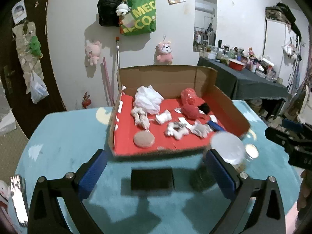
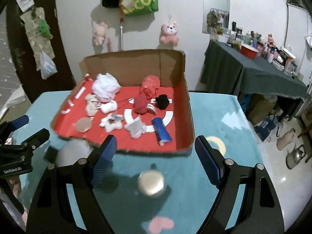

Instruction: Organize soft objects

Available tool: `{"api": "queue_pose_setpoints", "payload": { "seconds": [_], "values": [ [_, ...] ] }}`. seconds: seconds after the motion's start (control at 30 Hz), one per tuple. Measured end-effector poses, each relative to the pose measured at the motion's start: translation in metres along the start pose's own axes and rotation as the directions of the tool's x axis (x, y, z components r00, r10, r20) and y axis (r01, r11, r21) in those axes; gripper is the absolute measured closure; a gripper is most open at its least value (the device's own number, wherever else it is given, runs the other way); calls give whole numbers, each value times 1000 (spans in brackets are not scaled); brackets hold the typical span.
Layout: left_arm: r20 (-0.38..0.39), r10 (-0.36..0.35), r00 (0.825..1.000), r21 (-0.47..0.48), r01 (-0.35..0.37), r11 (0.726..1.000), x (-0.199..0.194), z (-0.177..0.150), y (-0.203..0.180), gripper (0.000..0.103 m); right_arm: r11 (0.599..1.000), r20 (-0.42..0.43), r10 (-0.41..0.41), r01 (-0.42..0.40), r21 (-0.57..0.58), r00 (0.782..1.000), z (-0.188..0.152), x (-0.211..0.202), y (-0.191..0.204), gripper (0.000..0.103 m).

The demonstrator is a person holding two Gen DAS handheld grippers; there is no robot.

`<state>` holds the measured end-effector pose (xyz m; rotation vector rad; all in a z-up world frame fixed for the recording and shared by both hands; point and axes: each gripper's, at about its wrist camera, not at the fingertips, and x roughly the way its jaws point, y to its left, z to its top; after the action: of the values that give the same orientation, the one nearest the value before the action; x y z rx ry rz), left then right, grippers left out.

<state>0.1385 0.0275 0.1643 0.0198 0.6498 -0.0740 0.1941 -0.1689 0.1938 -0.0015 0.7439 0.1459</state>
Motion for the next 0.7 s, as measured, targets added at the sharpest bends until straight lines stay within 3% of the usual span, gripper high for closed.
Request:
{"api": "queue_pose_setpoints", "payload": {
  "seconds": [0.07, 0.33, 0.7],
  "values": [
    [6, -11, 1000, -16, 11, 1000, -11, -13, 0, 0, 1000, 27, 4, -4, -7, 1000, -11, -17, 3, 11],
    [0, -41, 999, -18, 41, 999, -26, -66, -10, 0, 999, 77, 0, 3, -48, 997, -75, -55, 20, 10],
    [-139, -31, 990, -14, 30, 999, 27, -112, -17, 0, 999, -40, -35, 34, -41, 999, -139, -8, 33, 10]
  ]
}}
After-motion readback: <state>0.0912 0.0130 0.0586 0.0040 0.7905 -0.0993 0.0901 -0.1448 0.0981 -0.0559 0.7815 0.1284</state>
